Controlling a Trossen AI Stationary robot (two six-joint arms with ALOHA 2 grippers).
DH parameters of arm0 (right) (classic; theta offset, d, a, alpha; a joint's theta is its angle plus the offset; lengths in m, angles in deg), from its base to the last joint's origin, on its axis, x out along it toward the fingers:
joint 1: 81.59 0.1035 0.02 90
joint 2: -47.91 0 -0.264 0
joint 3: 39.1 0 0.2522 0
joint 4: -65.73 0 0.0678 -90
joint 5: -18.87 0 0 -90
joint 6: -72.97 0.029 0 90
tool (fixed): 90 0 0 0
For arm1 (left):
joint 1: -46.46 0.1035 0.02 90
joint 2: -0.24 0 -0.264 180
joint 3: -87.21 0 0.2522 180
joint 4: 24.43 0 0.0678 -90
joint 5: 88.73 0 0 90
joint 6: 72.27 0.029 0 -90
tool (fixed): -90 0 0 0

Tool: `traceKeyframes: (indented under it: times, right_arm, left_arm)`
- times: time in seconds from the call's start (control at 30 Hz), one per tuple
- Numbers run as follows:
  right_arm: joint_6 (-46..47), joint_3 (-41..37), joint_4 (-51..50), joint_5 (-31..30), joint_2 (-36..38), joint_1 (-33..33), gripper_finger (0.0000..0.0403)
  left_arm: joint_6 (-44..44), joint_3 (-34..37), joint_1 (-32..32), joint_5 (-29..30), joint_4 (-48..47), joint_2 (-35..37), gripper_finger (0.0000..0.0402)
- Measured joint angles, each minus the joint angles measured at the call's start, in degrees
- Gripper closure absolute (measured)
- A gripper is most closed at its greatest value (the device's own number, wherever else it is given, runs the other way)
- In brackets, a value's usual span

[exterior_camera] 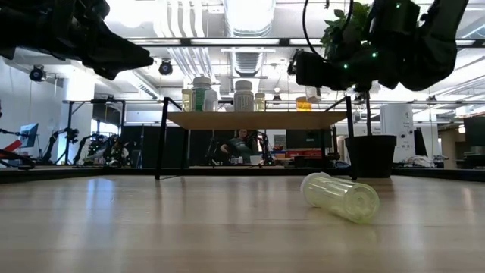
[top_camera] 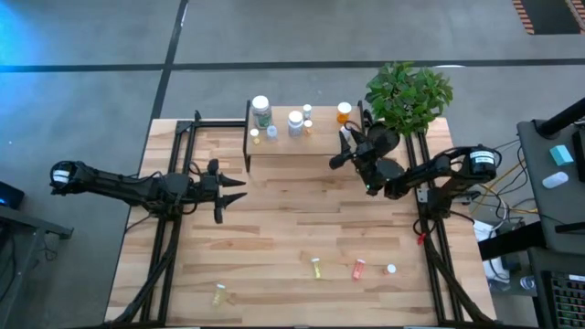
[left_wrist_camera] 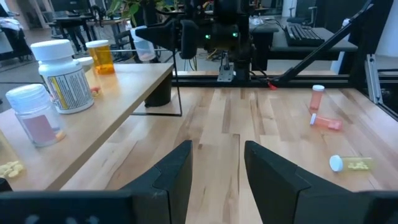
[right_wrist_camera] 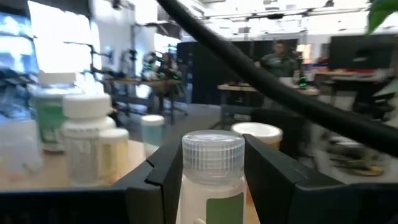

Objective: Pick and place medicine bottles onto shelf by color
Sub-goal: Put the transparent pill bottle on the shelf

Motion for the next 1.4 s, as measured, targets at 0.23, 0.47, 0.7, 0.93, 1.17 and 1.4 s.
traceKeyframes:
  times: [0.23,0.47,0.7,0.93,1.17,1.4]
  right_arm:
    - [3.32,-0.06,-0.43,2.90,0.00,-4.30,0.0264]
    - [8.92,0.04,-5.56,6.06,0.04,-6.86,0.0264]
    - [10.75,0.39,-7.70,8.59,0.18,-8.00,0.0264]
    - [9.47,1.21,-8.51,8.68,0.02,-7.96,0.0254]
    - [9.05,1.21,-8.49,8.72,0.02,-7.30,0.0209]
    - [9.06,1.21,-8.32,8.36,0.02,-7.27,0.0180]
  left_arm:
    - [-0.07,0.00,0.00,-0.71,0.02,-0.01,0.0272]
    - [-0.04,0.00,0.02,-1.20,-0.02,0.00,0.0272]
    - [-0.04,-0.02,0.02,-1.27,-0.01,0.01,0.0272]
    - [-0.04,-0.02,0.02,-1.31,0.01,0.01,0.0272]
    - [-0.04,-0.04,0.02,-1.33,0.02,-0.01,0.0272]
    - [-0.04,-0.04,0.02,-1.42,0.02,0.01,0.0272]
